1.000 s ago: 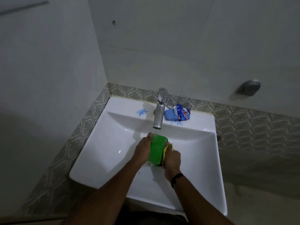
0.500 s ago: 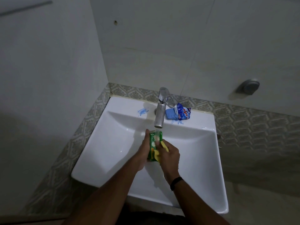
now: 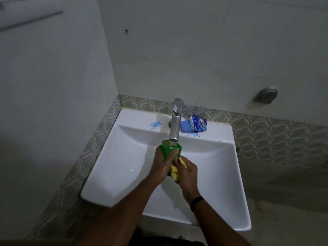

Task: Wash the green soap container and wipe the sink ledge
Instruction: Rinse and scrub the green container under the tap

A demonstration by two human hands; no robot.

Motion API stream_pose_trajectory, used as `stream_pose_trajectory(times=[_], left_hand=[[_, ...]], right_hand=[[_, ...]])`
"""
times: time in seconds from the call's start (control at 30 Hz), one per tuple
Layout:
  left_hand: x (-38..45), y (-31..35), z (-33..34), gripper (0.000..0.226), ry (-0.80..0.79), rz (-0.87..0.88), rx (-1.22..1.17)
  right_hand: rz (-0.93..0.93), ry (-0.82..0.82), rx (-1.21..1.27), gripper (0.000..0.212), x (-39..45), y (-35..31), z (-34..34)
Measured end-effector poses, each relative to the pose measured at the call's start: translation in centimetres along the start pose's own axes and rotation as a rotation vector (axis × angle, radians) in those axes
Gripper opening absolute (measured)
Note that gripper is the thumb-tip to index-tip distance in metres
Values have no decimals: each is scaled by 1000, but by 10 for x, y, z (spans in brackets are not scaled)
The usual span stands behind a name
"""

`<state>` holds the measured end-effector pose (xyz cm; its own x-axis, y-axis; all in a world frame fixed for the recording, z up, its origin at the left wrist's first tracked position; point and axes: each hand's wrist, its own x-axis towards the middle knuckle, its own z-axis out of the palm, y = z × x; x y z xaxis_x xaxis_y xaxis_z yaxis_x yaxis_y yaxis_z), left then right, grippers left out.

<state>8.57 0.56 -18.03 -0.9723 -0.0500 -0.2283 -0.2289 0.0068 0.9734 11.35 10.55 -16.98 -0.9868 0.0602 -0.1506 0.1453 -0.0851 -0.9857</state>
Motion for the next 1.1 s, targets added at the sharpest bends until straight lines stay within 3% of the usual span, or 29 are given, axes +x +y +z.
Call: stream_pose_trajectory(times=[0.17,0.27,0.43,0.67,0.87,1.1], left_hand=[[5,2,-5,61,134,-167,1],[10,0,-12,79,222,-377,-209],[6,4,-12,80,75,-496,-462],[6,10,-9,30,54,-316,-266],[8,15,-2,27,151,-184,-214],[12,23,2,27,168,-242,-142]], right_hand=[[1,-154,-135,17,-5,-4,-1],[22,-230,-232,8,-7,-5,-6],[-2,-182,-287,8,-2,-1,-13],[77,-123,-122,11,-12,-3,-20],[71,-117,-92,13,-17,-4,-18],[67,-112,-82,11,-22,-6,-23]])
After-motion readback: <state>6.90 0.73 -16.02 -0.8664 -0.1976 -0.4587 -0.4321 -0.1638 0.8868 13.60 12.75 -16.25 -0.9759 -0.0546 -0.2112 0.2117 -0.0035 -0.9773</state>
